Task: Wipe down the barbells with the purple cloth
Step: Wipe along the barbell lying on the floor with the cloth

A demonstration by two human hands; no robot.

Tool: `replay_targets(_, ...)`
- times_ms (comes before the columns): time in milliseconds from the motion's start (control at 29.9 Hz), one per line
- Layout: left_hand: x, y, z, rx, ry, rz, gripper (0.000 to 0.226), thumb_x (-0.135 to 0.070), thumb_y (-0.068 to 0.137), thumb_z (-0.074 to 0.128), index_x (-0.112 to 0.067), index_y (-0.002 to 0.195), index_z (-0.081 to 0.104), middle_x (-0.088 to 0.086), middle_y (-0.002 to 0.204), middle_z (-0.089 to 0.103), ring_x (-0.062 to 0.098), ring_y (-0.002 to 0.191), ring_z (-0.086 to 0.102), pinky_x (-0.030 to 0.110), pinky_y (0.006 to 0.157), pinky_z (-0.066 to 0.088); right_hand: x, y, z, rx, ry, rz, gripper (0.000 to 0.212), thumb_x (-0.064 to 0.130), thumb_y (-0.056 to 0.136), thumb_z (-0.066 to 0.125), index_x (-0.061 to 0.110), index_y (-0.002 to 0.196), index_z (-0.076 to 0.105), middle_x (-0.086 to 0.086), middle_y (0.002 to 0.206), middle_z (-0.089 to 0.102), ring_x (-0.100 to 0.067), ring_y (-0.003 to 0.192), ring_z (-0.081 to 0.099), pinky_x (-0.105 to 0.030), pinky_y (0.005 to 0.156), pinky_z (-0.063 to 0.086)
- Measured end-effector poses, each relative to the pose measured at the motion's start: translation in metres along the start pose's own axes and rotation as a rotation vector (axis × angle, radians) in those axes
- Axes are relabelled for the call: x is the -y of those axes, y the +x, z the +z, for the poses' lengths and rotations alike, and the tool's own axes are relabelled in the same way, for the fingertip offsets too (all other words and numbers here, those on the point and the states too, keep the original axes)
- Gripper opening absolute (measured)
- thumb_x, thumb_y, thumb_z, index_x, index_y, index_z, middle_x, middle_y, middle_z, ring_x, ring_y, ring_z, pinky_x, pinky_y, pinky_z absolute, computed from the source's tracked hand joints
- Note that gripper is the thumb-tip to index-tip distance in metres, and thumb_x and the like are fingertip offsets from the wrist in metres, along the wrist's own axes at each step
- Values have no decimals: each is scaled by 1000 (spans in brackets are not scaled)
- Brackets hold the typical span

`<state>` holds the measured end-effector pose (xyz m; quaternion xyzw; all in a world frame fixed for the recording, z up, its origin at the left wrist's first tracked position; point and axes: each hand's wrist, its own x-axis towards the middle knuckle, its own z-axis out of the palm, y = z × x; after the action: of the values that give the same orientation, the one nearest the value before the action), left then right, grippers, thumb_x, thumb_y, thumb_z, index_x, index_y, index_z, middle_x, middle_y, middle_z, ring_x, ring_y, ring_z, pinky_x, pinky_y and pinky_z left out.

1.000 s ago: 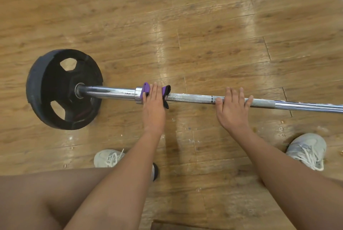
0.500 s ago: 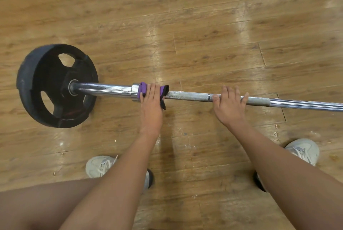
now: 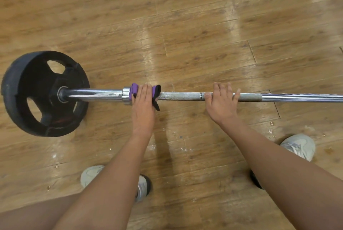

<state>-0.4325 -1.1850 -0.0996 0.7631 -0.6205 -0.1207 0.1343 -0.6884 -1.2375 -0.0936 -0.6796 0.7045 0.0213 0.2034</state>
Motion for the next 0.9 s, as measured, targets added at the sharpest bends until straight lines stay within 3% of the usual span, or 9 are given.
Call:
replay_targets(100, 6, -12, -2, -24, -40, 13, 77, 18, 86, 49, -5, 157, 30, 7, 164, 26, 20, 154, 16, 46, 126, 11, 0, 2, -4, 18, -6, -1, 62, 43, 106, 21, 9, 157, 26, -8, 164, 26, -32, 155, 3, -58, 121, -10)
replay_targets(201, 10, -18, 0, -28, -52, 35, 80, 22, 83, 46, -4, 156, 29, 8, 164, 25, 19, 153, 14, 46, 125, 11, -1, 3, -4, 24, -5, -8, 62, 45, 107, 20, 10, 158, 23, -10, 166, 22, -32, 155, -1, -57, 120, -12)
replay_targets(401, -1, 18, 2, 10, 19, 14, 63, 3, 97, 46, -8, 157, 28, 8, 165, 25, 22, 155, 16, 46, 125, 5, 3, 10, -6, 5, -5, -6, 62, 44, 107, 21, 10, 159, 24, -11, 167, 19, -33, 155, -3, -56, 121, -11)
replay_targets(602, -5, 29, -2, 30, 27, 2, 52, -32, 110, 36, -11, 158, 30, 5, 166, 23, 21, 155, 16, 42, 124, 5, 5, 27, -15, 47, -21, 5, 62, 44, 107, 19, 11, 159, 23, -10, 167, 18, -32, 155, -3, -56, 121, -11)
replay_targets(769, -7, 41, -2, -17, 33, 3, 51, -14, 104, 47, -12, 154, 37, 3, 162, 33, 20, 153, 22, 43, 124, 6, 8, 34, -19, 61, -31, -3, 62, 44, 107, 17, 10, 159, 22, -9, 167, 19, -32, 155, -3, -56, 121, -12)
replay_targets(903, -9, 64, -2, -6, 7, 19, 39, -23, 106, 42, -11, 142, 52, 4, 147, 52, 22, 144, 35, 44, 121, 11, 6, 37, -21, 69, -35, -4, 62, 44, 107, 17, 10, 159, 22, -9, 166, 20, -31, 155, -2, -56, 121, -11)
